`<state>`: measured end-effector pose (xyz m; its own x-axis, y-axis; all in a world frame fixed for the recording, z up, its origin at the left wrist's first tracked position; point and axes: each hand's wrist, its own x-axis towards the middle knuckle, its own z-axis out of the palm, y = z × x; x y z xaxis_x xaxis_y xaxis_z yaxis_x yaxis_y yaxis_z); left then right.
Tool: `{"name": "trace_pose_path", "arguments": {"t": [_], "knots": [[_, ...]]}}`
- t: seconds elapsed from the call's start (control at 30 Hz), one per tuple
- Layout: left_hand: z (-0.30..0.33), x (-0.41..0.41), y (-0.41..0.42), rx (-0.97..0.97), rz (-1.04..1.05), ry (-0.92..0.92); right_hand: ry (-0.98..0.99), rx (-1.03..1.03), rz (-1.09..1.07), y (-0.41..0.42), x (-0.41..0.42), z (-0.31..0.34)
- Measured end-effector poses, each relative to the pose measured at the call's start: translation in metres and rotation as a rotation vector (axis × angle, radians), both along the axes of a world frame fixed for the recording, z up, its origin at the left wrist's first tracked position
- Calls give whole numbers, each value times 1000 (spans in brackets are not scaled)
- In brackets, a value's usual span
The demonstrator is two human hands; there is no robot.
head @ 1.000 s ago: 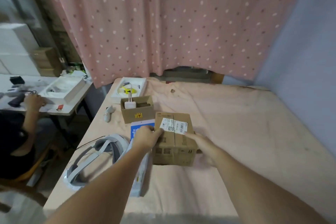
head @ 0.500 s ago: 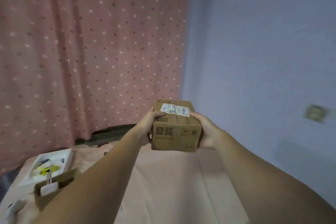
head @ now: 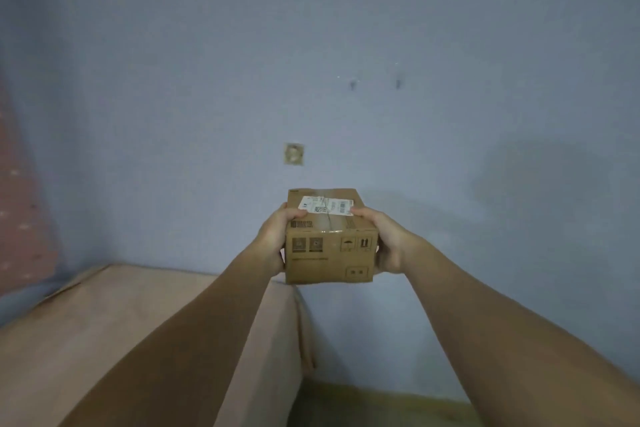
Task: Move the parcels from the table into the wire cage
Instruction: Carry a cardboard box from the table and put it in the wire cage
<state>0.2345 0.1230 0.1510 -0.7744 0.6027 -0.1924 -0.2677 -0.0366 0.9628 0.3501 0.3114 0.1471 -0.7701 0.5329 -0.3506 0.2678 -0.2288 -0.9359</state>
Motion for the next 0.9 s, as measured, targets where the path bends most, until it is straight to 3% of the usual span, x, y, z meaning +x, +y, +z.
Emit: {"name": "trace_pose_path", "arguments": {"t": [0.3,0.53,0.9], "knots": [[18,246,186,-22,-569,18,14,59,-499,108,325,13],[20,448,277,-21,-866,19,-7,53,-778,145,553,11],[-17,662,412,-78,-1231,64,0,-39,-1128,196,772,-36]]}}
